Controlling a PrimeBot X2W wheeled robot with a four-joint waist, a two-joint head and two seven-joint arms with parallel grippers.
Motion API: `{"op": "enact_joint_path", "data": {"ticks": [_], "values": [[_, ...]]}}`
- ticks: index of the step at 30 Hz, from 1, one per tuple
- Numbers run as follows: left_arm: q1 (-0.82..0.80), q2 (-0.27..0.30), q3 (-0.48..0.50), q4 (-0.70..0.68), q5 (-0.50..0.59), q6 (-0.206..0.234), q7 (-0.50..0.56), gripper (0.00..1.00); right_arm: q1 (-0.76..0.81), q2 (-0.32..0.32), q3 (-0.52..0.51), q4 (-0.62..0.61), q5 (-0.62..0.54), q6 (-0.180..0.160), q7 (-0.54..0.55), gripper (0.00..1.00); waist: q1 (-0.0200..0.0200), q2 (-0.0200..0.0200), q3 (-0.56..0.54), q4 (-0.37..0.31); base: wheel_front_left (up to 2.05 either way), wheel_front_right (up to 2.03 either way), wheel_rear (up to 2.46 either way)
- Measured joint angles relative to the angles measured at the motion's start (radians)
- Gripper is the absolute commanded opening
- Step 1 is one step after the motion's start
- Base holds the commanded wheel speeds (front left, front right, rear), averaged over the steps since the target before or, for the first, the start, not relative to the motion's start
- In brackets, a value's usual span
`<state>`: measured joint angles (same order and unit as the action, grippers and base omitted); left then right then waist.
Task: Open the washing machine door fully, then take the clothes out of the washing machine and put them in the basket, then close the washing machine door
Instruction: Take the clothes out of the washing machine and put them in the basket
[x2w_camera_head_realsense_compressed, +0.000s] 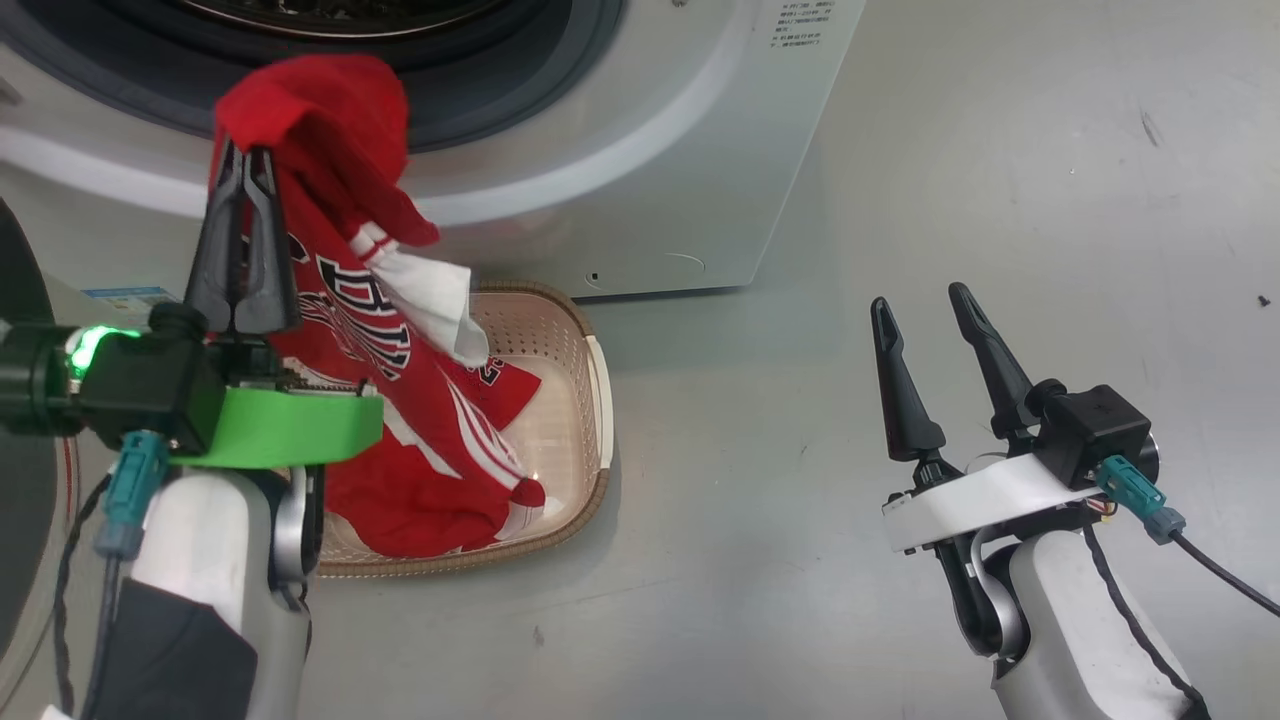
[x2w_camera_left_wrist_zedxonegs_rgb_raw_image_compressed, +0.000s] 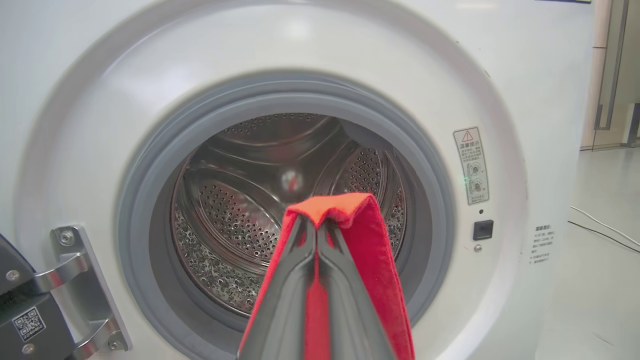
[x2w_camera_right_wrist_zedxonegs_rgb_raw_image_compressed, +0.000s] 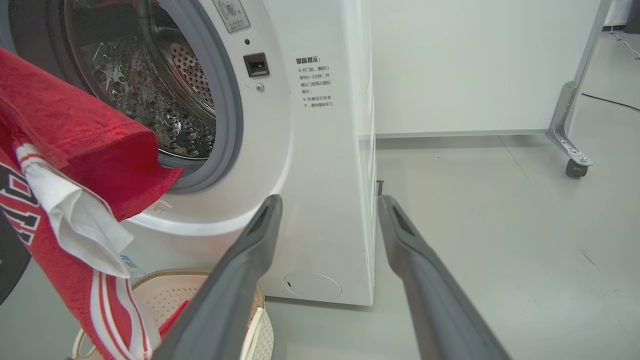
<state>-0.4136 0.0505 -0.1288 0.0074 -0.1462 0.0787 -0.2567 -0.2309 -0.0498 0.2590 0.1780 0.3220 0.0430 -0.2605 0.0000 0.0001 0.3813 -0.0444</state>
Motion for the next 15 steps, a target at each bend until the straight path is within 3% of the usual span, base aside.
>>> {"op": "enact_joint_path", "data": {"ticks": [15], "values": [[0.189, 0.000, -0.062, 0.031, -0.012, -0.002, 0.051, 0.00, 0.009, 0.000, 0.020, -0.010, 0.000, 0.009, 0.000, 1.00, 0.0000, 0.0000, 0.015, -0.007, 0.00, 0.00, 0.00]]}}
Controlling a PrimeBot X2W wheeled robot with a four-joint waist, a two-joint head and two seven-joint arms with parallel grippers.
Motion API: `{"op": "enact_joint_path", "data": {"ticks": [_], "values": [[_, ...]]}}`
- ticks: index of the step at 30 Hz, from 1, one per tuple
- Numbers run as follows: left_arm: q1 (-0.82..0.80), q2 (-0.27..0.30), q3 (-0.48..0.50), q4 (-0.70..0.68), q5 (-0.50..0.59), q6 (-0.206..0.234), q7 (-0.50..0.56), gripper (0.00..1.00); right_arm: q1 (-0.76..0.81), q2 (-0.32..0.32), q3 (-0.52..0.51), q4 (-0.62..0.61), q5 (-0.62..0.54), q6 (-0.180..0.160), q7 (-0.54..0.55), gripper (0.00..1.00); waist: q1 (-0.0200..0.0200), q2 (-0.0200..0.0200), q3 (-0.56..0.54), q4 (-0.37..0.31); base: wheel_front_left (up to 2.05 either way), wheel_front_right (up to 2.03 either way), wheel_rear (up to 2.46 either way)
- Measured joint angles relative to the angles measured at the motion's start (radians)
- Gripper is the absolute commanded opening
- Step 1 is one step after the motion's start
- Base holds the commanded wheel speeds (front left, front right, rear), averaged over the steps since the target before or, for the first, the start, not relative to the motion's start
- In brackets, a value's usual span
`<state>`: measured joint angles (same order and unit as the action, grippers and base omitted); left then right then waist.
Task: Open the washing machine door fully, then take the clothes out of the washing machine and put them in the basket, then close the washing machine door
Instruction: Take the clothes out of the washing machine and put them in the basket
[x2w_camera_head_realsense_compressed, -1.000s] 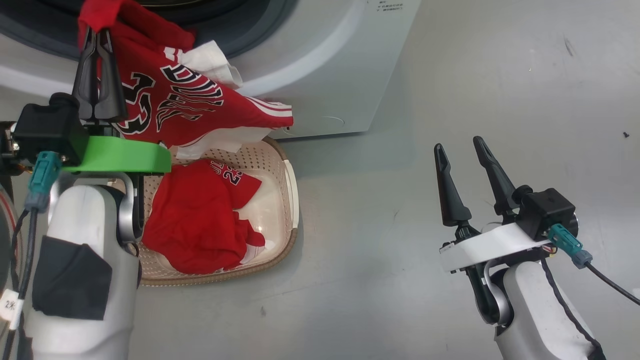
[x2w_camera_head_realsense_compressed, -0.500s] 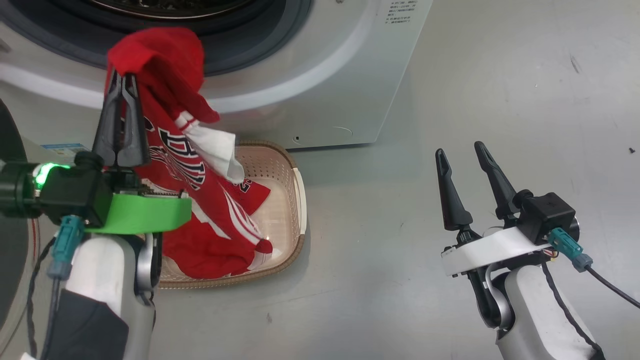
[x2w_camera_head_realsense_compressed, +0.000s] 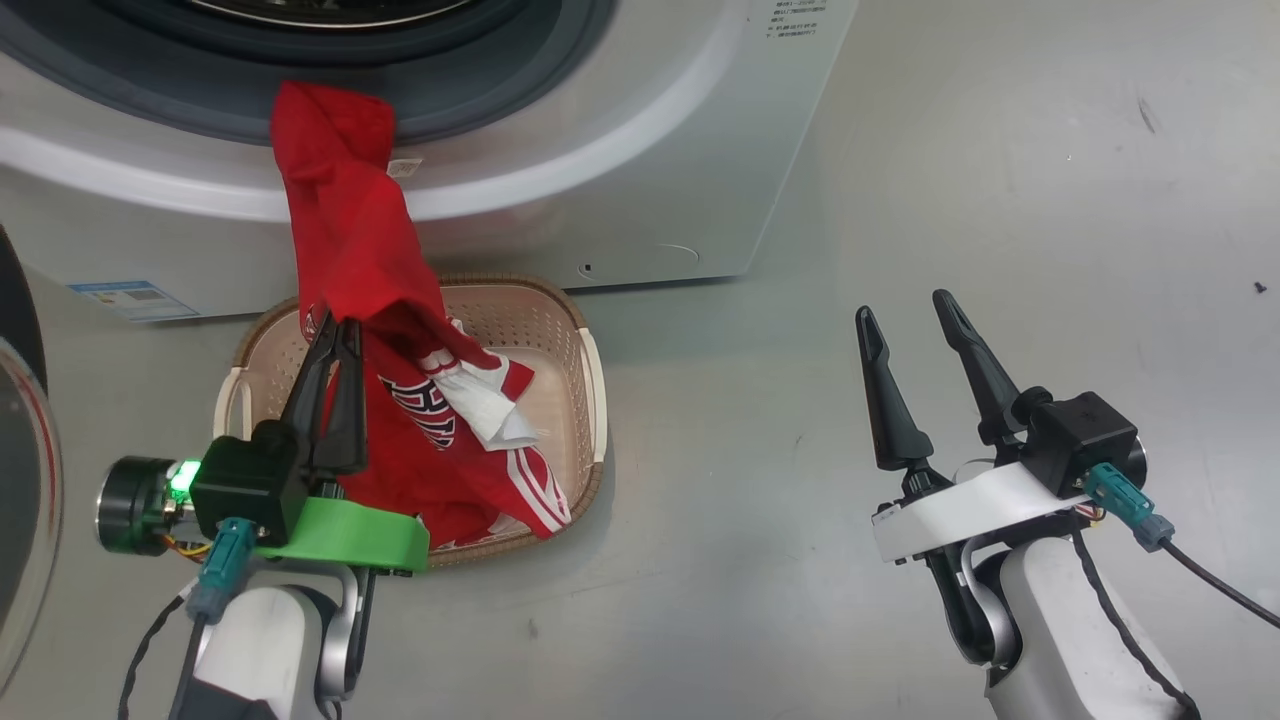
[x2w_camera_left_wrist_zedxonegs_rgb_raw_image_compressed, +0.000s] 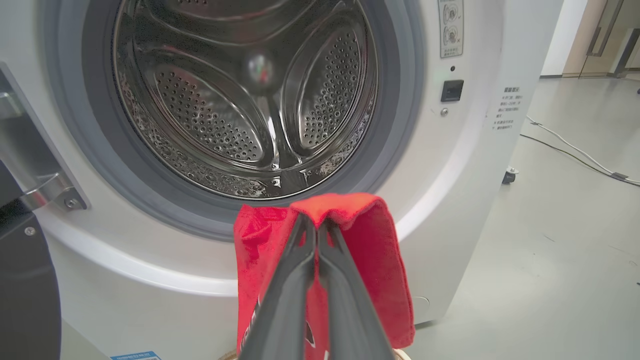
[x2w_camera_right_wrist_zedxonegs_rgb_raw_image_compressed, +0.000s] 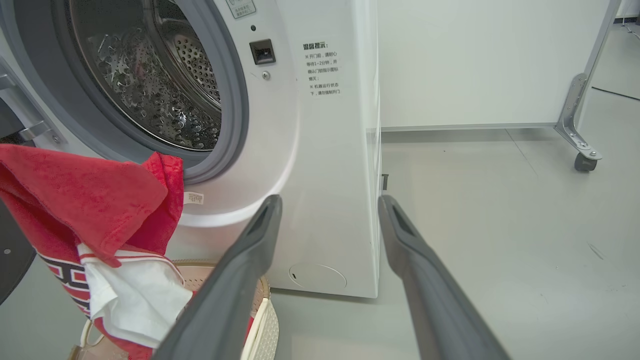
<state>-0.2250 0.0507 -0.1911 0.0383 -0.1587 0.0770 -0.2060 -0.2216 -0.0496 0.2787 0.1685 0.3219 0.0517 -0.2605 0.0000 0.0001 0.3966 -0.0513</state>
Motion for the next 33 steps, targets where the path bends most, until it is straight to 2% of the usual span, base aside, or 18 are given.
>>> {"op": "enact_joint_path", "data": {"ticks": [17, 33], "values": [[0.002, 0.023, 0.024, 0.231, -0.035, -0.005, 0.102, 0.00, -0.022, 0.000, 0.027, -0.032, 0.031, -0.001, 0.000, 1.00, 0.0000, 0.0000, 0.086, -0.082, 0.00, 0.00, 0.00], [-0.201, 0.070, 0.064, 0.492, -0.069, -0.040, 0.207, 0.00, -0.072, 0.000, 0.052, -0.073, 0.057, -0.011, 0.000, 1.00, 0.0000, 0.0000, 0.209, -0.149, 0.00, 0.00, 0.00]]}}
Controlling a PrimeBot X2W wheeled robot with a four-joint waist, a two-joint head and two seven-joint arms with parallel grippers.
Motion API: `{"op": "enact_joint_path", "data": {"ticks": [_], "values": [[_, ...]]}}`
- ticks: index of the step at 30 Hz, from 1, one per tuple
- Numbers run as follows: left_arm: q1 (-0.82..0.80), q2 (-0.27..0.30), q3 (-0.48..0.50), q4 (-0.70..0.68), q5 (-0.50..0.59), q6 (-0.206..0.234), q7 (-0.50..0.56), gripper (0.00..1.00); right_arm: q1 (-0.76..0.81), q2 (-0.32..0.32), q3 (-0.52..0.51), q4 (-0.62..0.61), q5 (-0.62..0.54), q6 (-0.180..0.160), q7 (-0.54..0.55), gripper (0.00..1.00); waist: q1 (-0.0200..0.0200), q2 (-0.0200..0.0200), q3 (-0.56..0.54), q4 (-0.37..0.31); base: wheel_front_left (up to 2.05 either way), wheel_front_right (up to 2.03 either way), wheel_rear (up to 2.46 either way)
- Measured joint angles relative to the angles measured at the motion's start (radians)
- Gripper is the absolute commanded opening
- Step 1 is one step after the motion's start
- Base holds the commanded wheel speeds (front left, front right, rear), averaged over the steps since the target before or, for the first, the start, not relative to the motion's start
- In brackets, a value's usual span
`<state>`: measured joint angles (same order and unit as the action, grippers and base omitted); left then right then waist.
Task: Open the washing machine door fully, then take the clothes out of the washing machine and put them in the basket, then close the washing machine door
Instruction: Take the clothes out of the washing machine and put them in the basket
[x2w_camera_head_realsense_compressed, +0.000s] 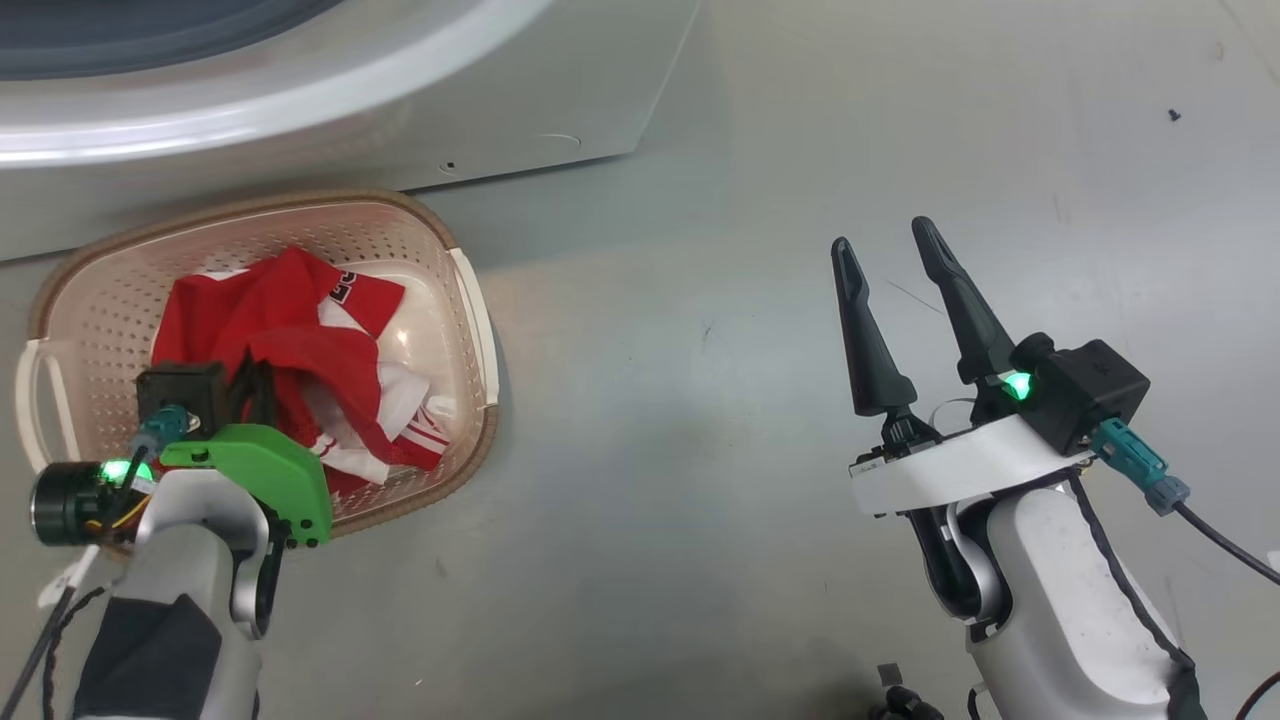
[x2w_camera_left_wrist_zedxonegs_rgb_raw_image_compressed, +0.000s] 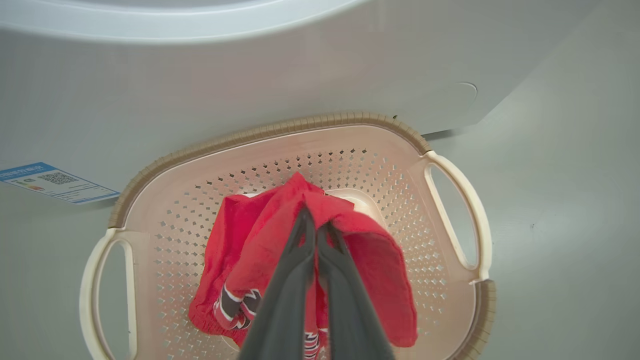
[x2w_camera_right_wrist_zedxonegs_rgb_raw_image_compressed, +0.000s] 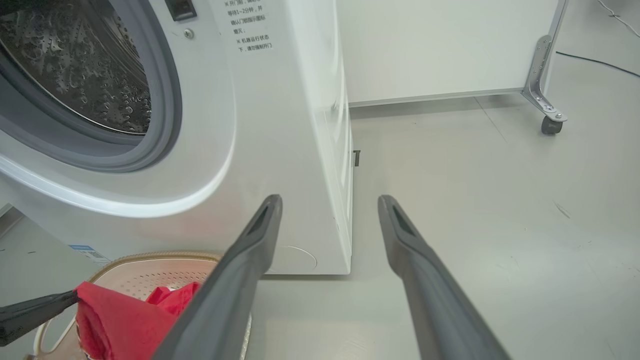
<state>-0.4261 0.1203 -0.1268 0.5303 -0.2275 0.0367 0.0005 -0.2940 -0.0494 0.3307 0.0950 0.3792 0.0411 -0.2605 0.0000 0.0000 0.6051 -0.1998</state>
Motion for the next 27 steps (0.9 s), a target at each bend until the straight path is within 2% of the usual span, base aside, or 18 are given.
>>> {"op": "enact_joint_path", "data": {"ticks": [6, 12, 13, 15, 16, 17, 18, 19, 27], "values": [[-0.059, 0.021, 0.008, 0.093, -0.002, -0.016, 0.031, 0.00, -0.022, 0.000, 0.012, -0.008, 0.008, -0.001, 0.000, 1.00, 0.0000, 0.0000, 0.040, -0.029, 0.00, 0.00, 0.00], [-0.106, 0.018, 0.012, 0.174, -0.011, -0.022, 0.041, 0.00, -0.030, 0.000, 0.009, -0.010, 0.010, -0.010, 0.000, 1.00, 0.0000, 0.0000, 0.067, -0.049, 0.00, 0.00, 0.00], [-0.111, 0.016, 0.015, 0.181, -0.017, -0.022, 0.041, 0.04, -0.031, 0.000, 0.009, -0.010, 0.011, -0.010, 0.000, 1.00, 0.0000, 0.0000, 0.070, -0.051, 0.00, 0.00, 0.00], [-0.126, 0.013, 0.017, 0.200, -0.028, -0.025, 0.040, 0.36, -0.033, 0.000, 0.009, -0.010, 0.014, -0.014, 0.000, 1.00, 0.0000, 0.0000, 0.073, -0.052, 0.00, 0.00, 0.00], [-0.132, 0.010, 0.020, 0.208, -0.030, -0.025, 0.035, 0.47, -0.034, 0.000, 0.009, -0.010, 0.016, -0.016, 0.000, 1.00, 0.0000, 0.0000, 0.073, -0.052, 0.00, 0.00, 0.00], [-0.138, 0.008, 0.021, 0.215, -0.033, -0.025, 0.032, 0.74, -0.036, 0.000, 0.009, -0.009, 0.016, -0.016, 0.000, 1.00, 0.0000, 0.0000, 0.074, -0.051, 0.00, 0.00, 0.00], [-0.144, 0.006, 0.022, 0.224, -0.033, -0.025, 0.029, 0.94, -0.037, 0.000, 0.009, -0.009, 0.016, -0.016, 0.000, 1.00, 0.0000, 0.0000, 0.074, -0.051, 0.00, 0.00, 0.00], [-0.151, 0.003, 0.022, 0.235, -0.034, -0.026, 0.026, 1.00, -0.038, 0.000, 0.009, -0.008, 0.016, -0.017, 0.000, 1.00, 0.0000, 0.0000, 0.074, -0.050, 0.00, 0.00, 0.00], [-0.187, -0.003, 0.021, 0.276, -0.033, -0.034, -0.031, 1.00, -0.047, 0.000, 0.001, 0.000, 0.016, -0.019, 0.000, 1.00, 0.0000, 0.0000, 0.064, -0.041, 0.00, 0.00, 0.00]]}}
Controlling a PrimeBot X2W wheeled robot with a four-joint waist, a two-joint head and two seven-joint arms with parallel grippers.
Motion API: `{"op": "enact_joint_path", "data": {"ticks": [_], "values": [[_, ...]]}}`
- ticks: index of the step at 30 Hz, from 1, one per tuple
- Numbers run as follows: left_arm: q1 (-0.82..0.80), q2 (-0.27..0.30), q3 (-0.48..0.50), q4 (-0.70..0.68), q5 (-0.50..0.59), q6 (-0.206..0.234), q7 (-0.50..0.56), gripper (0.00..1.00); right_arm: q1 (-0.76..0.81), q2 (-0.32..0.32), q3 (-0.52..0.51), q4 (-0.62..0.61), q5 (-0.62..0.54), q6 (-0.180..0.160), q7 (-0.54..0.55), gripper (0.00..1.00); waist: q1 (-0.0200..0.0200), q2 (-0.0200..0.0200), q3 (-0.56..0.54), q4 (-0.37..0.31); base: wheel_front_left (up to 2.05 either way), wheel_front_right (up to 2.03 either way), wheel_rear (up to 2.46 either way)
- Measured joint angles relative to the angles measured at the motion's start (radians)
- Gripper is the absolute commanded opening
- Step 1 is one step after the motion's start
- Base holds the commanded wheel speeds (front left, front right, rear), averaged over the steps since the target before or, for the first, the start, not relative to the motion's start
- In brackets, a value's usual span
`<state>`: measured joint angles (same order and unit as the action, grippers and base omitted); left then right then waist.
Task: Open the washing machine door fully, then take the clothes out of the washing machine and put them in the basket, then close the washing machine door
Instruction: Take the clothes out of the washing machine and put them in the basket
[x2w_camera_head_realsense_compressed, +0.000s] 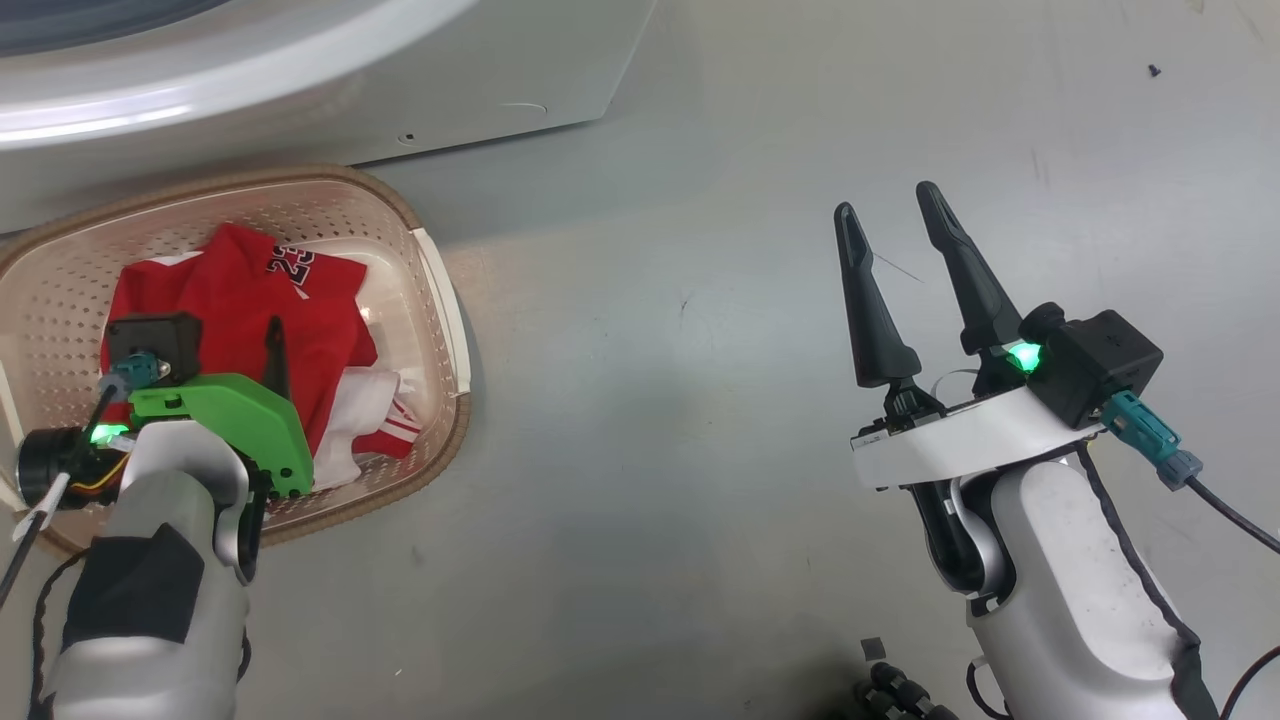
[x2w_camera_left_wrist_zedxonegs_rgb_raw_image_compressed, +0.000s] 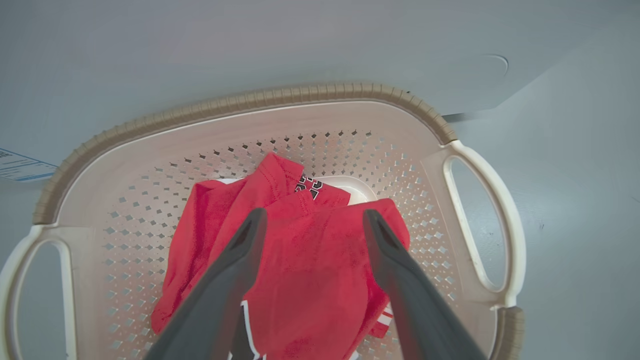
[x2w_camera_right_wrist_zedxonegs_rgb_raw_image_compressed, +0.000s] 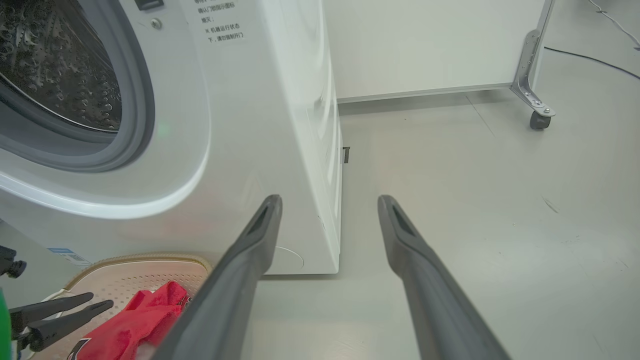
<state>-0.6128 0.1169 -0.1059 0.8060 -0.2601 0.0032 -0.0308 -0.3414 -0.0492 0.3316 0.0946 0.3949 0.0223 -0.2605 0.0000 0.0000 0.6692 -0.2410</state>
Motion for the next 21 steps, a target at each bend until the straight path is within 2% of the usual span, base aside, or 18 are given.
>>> {"op": "enact_joint_path", "data": {"ticks": [14, 21], "values": [[-0.002, -0.024, -0.015, 0.010, 0.009, -0.009, -0.198, 1.00, 0.004, 0.000, -0.035, 0.036, -0.025, 0.000, 0.000, 1.00, 0.0000, 0.0000, -0.081, 0.040, 0.00, 0.00, 0.00], [0.002, -0.033, -0.032, -0.057, 0.035, -0.009, -0.218, 1.00, 0.031, 0.000, -0.072, 0.060, -0.054, 0.001, 0.000, 1.00, 0.0000, 0.0000, -0.135, 0.071, 0.00, 0.00, 0.00]]}}
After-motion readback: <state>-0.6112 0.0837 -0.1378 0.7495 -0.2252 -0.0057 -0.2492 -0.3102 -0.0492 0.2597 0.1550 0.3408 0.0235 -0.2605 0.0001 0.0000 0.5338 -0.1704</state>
